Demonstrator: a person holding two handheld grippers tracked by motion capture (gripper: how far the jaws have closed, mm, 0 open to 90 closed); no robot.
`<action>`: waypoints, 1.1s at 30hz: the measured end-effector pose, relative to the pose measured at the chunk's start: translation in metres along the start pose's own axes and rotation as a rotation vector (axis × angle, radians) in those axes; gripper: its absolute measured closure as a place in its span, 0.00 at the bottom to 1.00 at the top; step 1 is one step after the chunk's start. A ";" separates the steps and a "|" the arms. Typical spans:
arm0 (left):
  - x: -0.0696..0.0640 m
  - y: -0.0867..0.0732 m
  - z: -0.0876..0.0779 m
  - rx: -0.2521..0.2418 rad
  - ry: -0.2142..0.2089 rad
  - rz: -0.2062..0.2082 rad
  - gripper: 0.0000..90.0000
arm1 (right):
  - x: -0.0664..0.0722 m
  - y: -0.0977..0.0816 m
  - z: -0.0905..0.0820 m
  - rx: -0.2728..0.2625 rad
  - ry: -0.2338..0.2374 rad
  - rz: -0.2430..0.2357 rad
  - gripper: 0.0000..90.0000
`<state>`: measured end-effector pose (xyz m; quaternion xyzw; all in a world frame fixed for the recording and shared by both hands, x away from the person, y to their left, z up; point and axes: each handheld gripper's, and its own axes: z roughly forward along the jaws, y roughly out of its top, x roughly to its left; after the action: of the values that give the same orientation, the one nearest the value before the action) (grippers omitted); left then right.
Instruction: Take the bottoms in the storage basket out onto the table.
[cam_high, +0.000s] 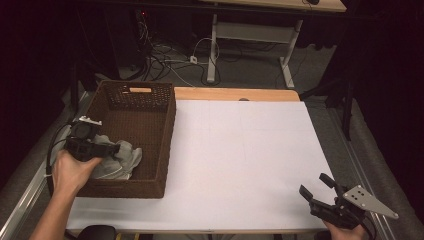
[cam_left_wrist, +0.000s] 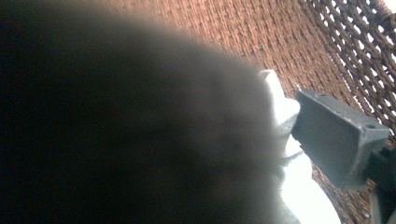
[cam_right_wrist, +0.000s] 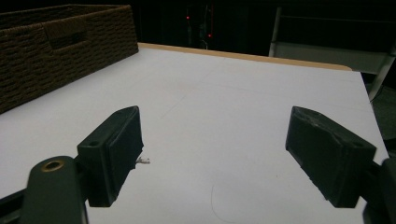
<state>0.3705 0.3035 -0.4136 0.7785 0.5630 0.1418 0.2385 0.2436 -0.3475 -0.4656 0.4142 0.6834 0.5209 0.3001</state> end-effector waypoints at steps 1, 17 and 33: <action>0.002 0.001 0.000 0.007 -0.014 0.000 0.12 | 0.000 0.000 0.000 0.003 -0.001 0.002 0.22; 0.011 0.013 0.013 0.071 -0.023 0.000 0.12 | -0.001 0.000 0.002 0.013 0.001 0.001 0.22; 0.012 0.016 0.036 0.169 -0.038 0.015 0.12 | -0.001 0.000 0.002 0.013 0.006 -0.001 0.22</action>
<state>0.4052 0.3029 -0.4358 0.8025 0.5627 0.0807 0.1814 0.2454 -0.3476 -0.4663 0.4143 0.6878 0.5175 0.2958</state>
